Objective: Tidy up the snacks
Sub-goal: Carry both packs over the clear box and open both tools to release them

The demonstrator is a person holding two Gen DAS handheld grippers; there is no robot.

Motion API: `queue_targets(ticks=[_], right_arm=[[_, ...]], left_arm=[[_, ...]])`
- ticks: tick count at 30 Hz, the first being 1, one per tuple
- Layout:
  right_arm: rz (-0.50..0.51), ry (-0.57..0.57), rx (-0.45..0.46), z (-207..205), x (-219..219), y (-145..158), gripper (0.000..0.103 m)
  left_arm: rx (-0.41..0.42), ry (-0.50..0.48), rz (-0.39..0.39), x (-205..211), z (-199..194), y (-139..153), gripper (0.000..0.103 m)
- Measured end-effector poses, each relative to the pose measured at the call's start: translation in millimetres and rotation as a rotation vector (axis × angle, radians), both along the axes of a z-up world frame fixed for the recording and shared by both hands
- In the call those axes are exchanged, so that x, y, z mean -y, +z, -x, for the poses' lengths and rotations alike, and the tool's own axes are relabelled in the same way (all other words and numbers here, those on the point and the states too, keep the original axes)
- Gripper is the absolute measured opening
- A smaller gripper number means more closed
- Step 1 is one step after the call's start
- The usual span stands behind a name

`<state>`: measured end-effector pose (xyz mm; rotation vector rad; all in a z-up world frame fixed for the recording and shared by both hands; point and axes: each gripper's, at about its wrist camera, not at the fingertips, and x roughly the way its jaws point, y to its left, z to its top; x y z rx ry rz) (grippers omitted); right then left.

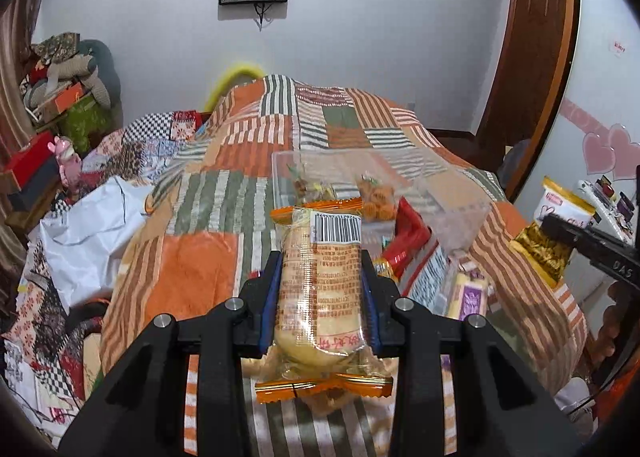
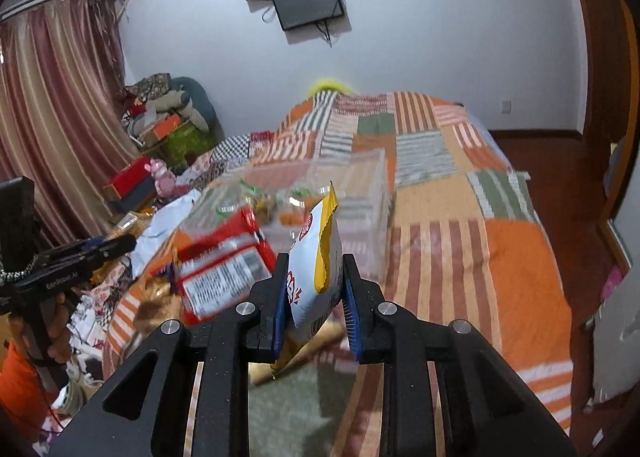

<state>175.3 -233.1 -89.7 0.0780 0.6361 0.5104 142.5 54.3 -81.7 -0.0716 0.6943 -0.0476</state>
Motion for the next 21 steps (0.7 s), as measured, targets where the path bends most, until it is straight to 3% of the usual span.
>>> queue_targets(ticks=[12,21], right_arm=[[-0.032,0.0,0.062,-31,-13,17,0.022],[-0.025,0.013,0.058,-53,-24,12,0.022]], left_arm=[[0.048,-0.033,-0.053,15,-38,16,0.035],[0.032,-0.074,-0.067,26,-77,14,0.035]])
